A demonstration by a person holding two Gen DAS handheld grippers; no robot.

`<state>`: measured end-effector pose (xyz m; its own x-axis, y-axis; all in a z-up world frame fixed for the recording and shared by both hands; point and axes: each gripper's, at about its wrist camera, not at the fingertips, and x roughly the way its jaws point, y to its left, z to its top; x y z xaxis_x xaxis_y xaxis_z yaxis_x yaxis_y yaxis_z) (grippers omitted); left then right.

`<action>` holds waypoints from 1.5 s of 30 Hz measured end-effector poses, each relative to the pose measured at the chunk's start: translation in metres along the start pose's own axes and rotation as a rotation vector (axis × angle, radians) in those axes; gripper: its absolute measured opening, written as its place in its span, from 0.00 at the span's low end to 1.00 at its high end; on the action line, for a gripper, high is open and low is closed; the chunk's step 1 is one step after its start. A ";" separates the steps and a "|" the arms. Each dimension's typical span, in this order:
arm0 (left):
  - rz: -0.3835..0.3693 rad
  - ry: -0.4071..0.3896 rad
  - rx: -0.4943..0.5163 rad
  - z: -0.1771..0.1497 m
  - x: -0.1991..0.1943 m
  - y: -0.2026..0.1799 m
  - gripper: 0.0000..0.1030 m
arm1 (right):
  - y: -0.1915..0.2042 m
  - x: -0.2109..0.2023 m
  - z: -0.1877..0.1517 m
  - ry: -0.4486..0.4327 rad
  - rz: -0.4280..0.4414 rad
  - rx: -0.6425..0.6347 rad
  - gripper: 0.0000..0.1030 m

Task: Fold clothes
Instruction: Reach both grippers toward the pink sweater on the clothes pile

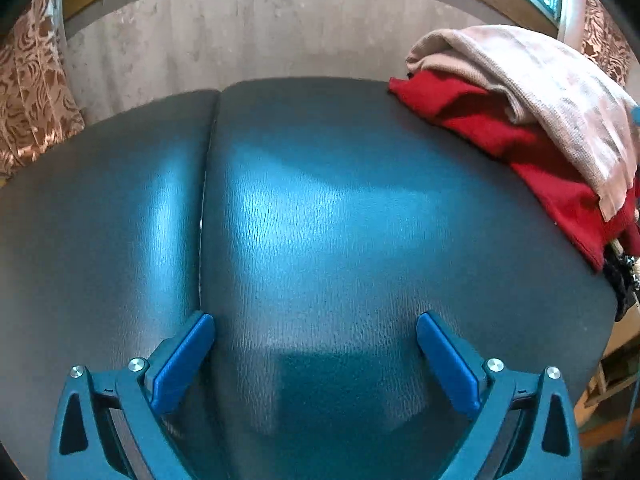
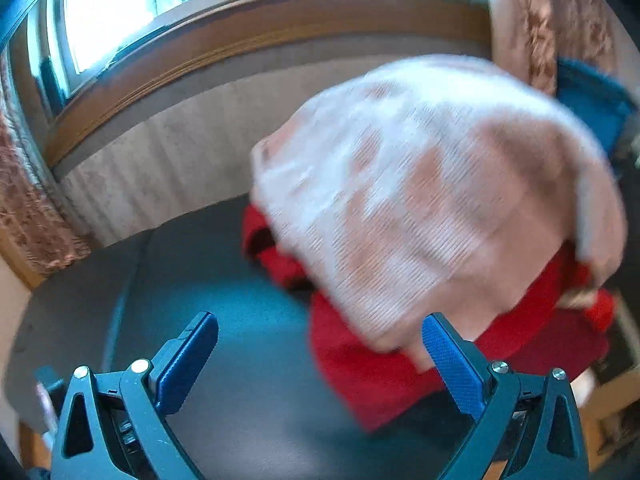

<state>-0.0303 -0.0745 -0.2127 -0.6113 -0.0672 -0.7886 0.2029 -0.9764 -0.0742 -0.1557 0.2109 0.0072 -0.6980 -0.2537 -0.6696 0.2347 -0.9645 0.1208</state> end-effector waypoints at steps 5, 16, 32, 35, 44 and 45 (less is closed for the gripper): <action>0.009 -0.007 0.010 0.009 0.004 0.004 1.00 | -0.024 -0.025 0.036 -0.129 -0.097 -0.002 1.00; 0.022 -0.030 0.005 0.011 0.006 -0.001 1.00 | -0.044 0.006 0.110 -0.150 -0.199 -0.051 1.00; 0.022 -0.039 0.005 0.011 0.005 0.000 1.00 | -0.052 0.061 0.107 -0.027 -0.299 -0.128 1.00; 0.022 -0.042 0.004 0.009 0.005 0.000 1.00 | -0.057 0.064 0.093 0.007 -0.254 -0.078 1.00; 0.019 -0.044 0.007 0.007 0.003 0.001 1.00 | -0.037 0.049 -0.005 0.146 0.108 0.075 1.00; 0.017 -0.043 0.007 0.007 0.002 0.001 1.00 | -0.036 0.047 -0.019 0.171 0.143 0.097 1.00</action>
<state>-0.0364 -0.0774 -0.2104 -0.6404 -0.0922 -0.7625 0.2084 -0.9764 -0.0570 -0.1842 0.2355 -0.0428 -0.5359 -0.3805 -0.7537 0.2510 -0.9241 0.2881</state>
